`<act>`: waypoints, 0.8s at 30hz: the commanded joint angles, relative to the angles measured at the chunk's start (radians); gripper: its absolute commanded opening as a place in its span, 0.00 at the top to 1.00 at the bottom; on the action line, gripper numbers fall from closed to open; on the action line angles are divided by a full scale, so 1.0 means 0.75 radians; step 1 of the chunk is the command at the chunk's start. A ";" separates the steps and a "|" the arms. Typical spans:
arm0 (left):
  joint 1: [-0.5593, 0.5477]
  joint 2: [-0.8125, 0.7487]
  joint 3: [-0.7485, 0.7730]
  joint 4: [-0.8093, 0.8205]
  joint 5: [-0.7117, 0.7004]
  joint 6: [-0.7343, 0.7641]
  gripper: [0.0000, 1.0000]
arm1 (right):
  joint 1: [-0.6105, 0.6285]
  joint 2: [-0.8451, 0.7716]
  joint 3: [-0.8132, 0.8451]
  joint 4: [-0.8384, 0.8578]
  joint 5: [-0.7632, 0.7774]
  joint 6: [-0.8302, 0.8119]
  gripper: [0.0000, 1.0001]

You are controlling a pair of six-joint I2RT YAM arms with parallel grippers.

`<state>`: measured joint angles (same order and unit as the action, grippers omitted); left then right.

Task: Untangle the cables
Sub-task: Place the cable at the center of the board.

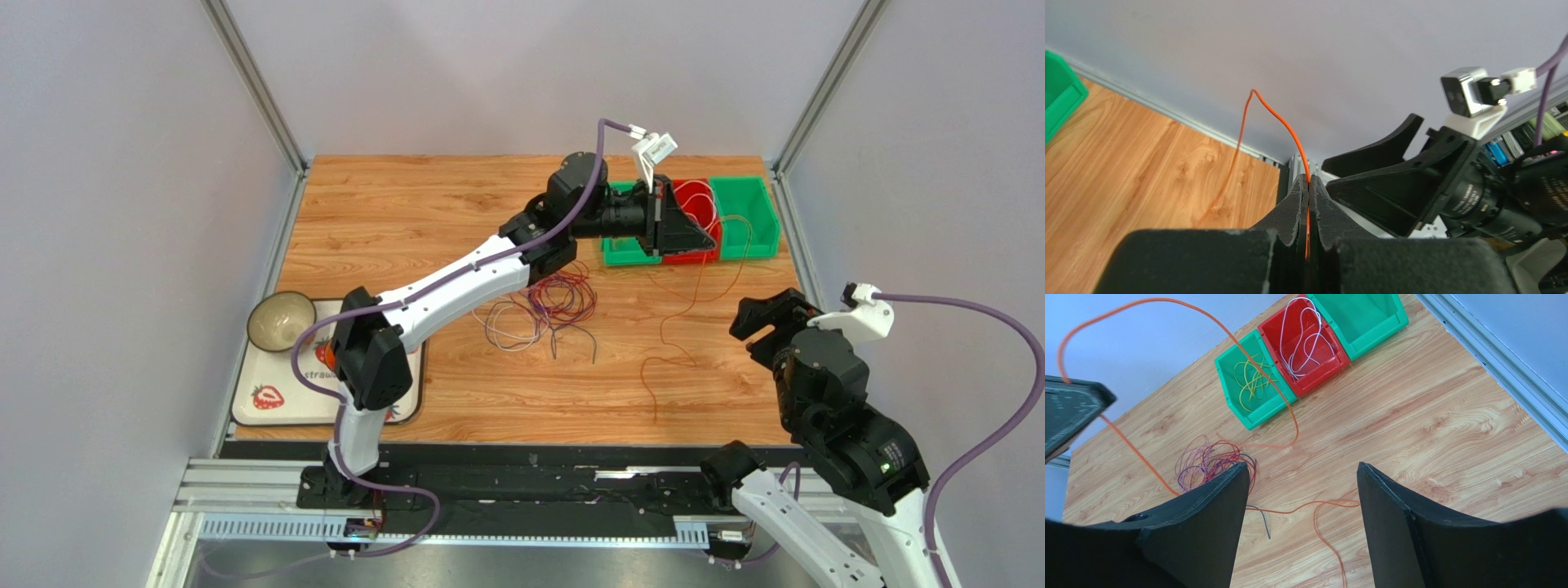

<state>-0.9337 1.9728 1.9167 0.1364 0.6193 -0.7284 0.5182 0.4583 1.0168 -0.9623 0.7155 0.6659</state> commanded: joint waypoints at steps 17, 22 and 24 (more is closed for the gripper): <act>-0.017 -0.029 -0.422 0.170 -0.087 -0.025 1.00 | 0.000 -0.045 -0.024 0.031 -0.046 0.024 0.32; -0.040 0.065 -0.484 0.215 -0.049 -0.070 1.00 | 0.000 0.016 -0.041 -0.010 -0.060 0.073 0.32; -0.048 0.102 -0.472 0.197 -0.024 -0.074 1.00 | 0.000 0.051 -0.043 -0.042 -0.081 0.098 0.32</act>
<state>-0.9482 2.0113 1.5471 0.2028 0.5617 -0.7563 0.5182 0.4450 0.9924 -0.9710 0.6765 0.6865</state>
